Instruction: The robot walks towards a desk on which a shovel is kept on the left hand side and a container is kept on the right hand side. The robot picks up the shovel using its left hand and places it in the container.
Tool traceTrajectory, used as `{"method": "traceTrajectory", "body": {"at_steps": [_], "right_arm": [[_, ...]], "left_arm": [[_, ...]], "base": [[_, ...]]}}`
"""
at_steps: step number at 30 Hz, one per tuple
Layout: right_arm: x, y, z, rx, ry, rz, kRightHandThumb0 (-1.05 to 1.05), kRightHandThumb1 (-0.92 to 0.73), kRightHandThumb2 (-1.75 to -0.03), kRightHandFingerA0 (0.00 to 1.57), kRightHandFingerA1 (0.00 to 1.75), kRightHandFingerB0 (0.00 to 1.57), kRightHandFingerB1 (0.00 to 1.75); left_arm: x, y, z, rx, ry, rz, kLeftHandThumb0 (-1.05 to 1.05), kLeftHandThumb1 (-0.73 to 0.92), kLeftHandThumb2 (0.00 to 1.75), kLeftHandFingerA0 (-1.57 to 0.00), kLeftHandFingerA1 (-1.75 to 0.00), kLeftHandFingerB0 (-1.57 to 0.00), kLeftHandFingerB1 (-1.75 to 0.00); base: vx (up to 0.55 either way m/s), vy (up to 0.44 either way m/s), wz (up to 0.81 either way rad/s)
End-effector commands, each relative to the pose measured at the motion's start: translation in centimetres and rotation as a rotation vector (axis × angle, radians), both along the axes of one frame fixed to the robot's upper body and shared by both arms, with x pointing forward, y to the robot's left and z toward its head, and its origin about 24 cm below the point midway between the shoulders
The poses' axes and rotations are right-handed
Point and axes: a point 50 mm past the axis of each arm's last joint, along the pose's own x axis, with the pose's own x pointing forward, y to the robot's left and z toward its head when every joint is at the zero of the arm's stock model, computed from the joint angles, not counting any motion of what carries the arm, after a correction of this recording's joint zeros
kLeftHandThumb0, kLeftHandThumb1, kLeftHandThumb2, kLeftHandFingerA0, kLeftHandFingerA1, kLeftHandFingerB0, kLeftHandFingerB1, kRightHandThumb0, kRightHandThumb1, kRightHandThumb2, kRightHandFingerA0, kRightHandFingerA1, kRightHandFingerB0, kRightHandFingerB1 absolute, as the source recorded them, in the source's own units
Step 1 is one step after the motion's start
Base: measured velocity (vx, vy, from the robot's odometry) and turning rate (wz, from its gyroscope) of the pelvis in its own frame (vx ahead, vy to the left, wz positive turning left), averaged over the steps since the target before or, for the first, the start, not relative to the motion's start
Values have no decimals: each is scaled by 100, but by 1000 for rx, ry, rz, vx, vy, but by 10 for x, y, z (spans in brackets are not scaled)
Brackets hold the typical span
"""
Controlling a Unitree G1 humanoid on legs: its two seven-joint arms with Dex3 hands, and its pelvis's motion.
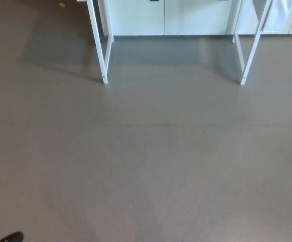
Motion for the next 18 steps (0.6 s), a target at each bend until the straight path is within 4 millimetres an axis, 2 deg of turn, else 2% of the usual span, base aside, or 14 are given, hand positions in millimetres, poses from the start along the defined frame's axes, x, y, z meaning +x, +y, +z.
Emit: {"method": "traceTrajectory", "body": {"at_steps": [1, 6, 7, 9, 11, 12, 18], "right_arm": [[0, 0, 3, -9, -15, 6, -22, -55, -56, 64, 58, 49, 49], [0, 2, 3, -2, -19, 18, -26, -53, -55, 63, 58, 48, 49], [0, 2, 3, -4, -17, 17, -26, -53, -55, 64, 58, 50, 49], [2, 0, 4, -5, -20, 17, -25, -53, -55, 65, 60, 50, 50], [3, 0, 4, -16, -22, 25, -26, -53, -55, 66, 58, 49, 49], [4, 0, 4, -6, -28, 21, -25, -52, -55, 67, 59, 51, 50], [1, 3, 4, 3, -24, 19, -22, -54, -55, 65, 59, 49, 49]], "left_arm": [[0, -5, 1, -4, 17, 2, -20, 59, 58, -43, -36, -41, -34], [-2, -12, 2, -14, 13, 12, -27, 57, 64, -41, -39, -42, -38], [-3, -12, 1, -8, 19, 7, -20, 59, 58, -41, -35, -41, -33], [-4, -11, -2, -12, 25, 9, -21, 59, 57, -42, -35, -41, -33], [-5, -9, -3, 2, 27, 1, -21, 59, 58, -41, -36, -39, -33], [-5, -8, -3, 12, 30, 3, -28, 56, 64, -39, -39, -39, -38], [-4, 1, -4, 16, 35, 19, -28, 54, 65, -41, -40, -42, -39]], "base": [[125, -60, -5], [142, 22, -9], [147, 99, -11], [227, 140, 1], [161, 216, -3], [151, 200, -10], [164, 21, 8]]}}
